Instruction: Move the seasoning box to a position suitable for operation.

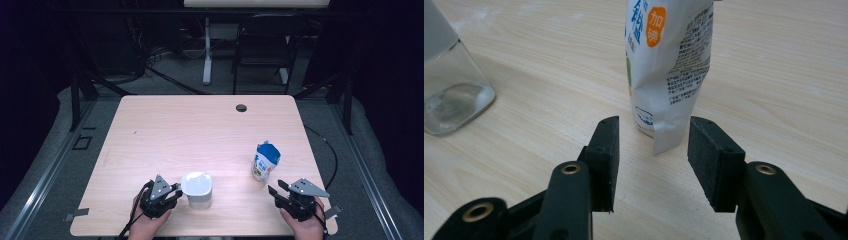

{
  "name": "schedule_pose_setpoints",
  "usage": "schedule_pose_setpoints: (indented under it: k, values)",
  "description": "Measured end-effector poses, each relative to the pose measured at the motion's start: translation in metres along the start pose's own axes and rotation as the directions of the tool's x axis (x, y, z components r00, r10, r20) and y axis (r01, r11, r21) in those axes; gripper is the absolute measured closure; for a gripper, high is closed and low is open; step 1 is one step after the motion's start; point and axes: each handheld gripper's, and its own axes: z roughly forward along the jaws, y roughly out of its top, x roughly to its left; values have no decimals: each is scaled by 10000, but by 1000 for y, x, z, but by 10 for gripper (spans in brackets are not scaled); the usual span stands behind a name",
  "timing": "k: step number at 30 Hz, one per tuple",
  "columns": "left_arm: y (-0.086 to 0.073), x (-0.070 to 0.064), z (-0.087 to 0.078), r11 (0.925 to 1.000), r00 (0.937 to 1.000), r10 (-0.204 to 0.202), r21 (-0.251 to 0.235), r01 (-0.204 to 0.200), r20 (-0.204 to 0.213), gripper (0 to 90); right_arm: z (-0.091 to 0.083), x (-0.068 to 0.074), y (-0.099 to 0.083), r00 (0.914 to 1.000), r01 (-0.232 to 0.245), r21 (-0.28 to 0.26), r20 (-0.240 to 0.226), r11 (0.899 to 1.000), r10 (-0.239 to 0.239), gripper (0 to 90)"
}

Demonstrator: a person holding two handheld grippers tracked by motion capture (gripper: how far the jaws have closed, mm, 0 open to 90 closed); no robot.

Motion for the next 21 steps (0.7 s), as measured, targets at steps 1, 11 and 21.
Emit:
schedule_pose_setpoints:
  k: [1,11,21]
  values:
    - [0,-1,0,10000,10000,41,5,-41,44,721,0,1,0,10000,-1,-15,-10,10000,1,564]
    - [0,-7,-1,9998,9995,188,2,-188,254,718,2,2,0,9997,205,177,-154,9996,-203,603]
    - [-1,-7,-2,9998,9983,-40,-206,52,579,689,2,4,1,9995,201,136,-245,9997,-198,618]
